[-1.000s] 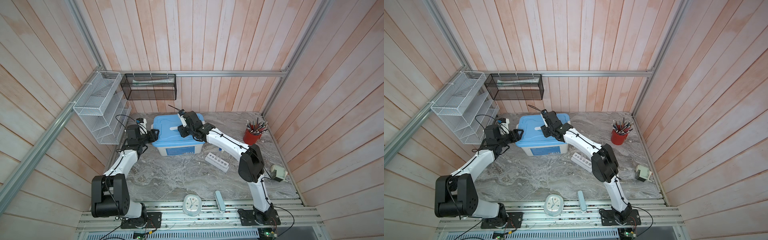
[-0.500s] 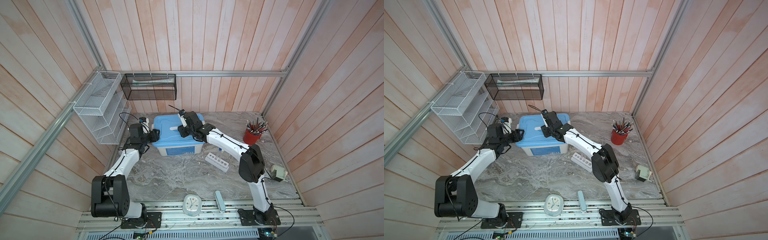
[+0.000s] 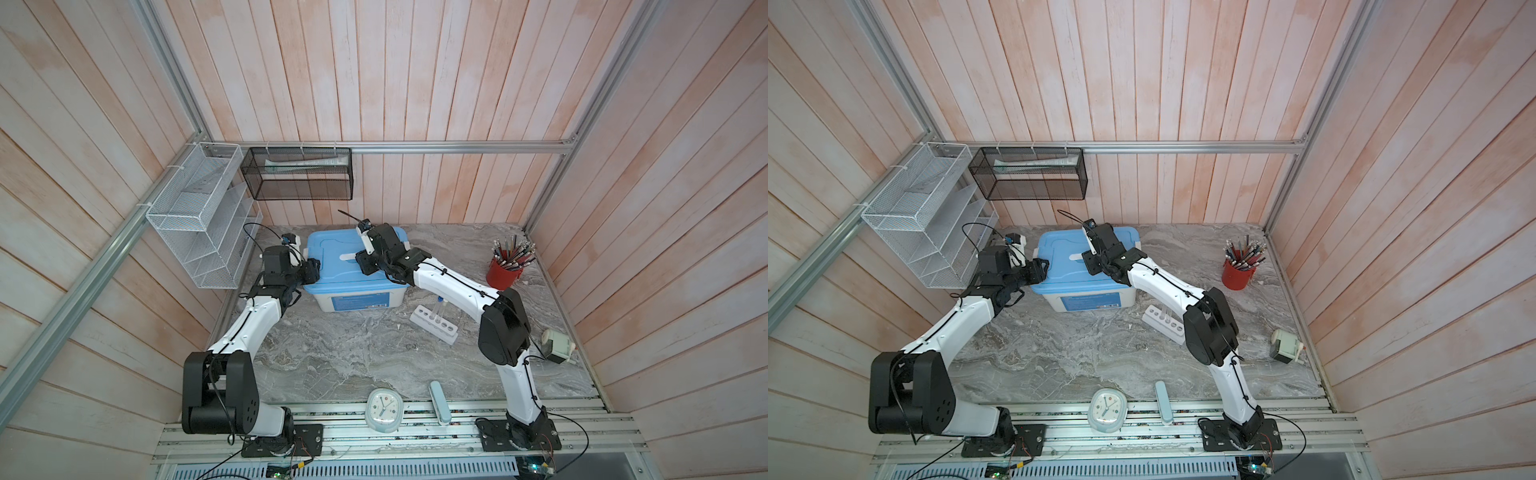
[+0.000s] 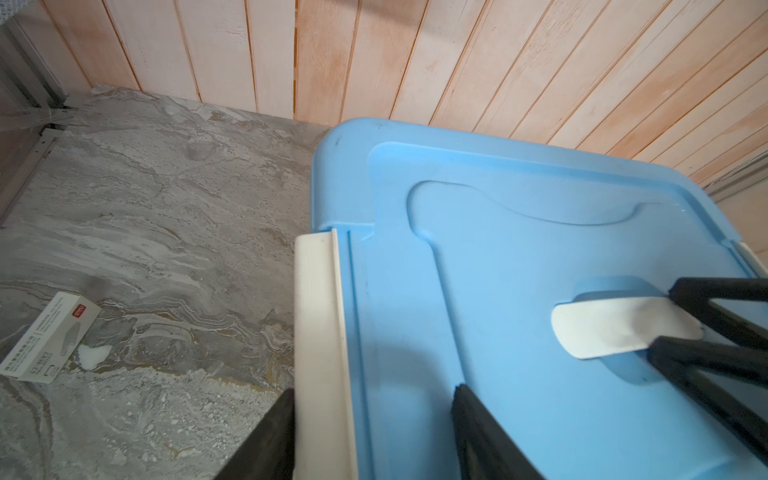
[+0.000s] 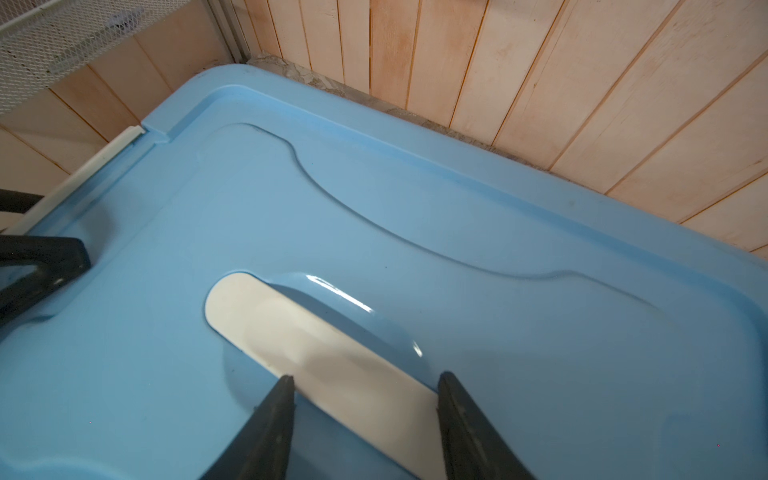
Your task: Organize the chemistry lab equipment
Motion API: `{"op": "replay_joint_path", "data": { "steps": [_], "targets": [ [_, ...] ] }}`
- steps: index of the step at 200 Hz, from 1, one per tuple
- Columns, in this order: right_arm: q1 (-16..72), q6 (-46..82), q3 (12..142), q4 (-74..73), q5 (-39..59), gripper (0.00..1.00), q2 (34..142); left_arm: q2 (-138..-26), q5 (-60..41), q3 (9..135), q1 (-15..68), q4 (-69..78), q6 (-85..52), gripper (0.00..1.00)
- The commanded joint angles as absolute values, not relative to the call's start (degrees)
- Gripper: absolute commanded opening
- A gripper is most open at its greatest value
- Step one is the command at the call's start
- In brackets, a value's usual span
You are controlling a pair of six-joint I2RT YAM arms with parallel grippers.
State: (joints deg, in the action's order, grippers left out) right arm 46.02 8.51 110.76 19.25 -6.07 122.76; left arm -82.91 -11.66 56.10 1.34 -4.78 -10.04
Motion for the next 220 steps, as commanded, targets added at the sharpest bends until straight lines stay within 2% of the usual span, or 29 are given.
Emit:
{"op": "replay_joint_path", "data": {
  "steps": [1, 140, 220],
  "targets": [
    [45.9, 10.1, 108.1, 26.0, -4.2, 0.56, 124.9, -82.0, -12.6, 58.6, 3.6, -5.4, -8.0, 0.60],
    [45.8, 10.3, 108.3, 26.1, -3.9, 0.55, 125.2, -82.3, -10.2, 59.6, 5.4, -5.8, -7.1, 0.58],
    [45.8, 10.5, 108.2, 26.3, -4.1, 0.55, 124.9, -77.1, -11.2, 55.9, 5.0, 0.7, -8.8, 0.60]
  ]
}}
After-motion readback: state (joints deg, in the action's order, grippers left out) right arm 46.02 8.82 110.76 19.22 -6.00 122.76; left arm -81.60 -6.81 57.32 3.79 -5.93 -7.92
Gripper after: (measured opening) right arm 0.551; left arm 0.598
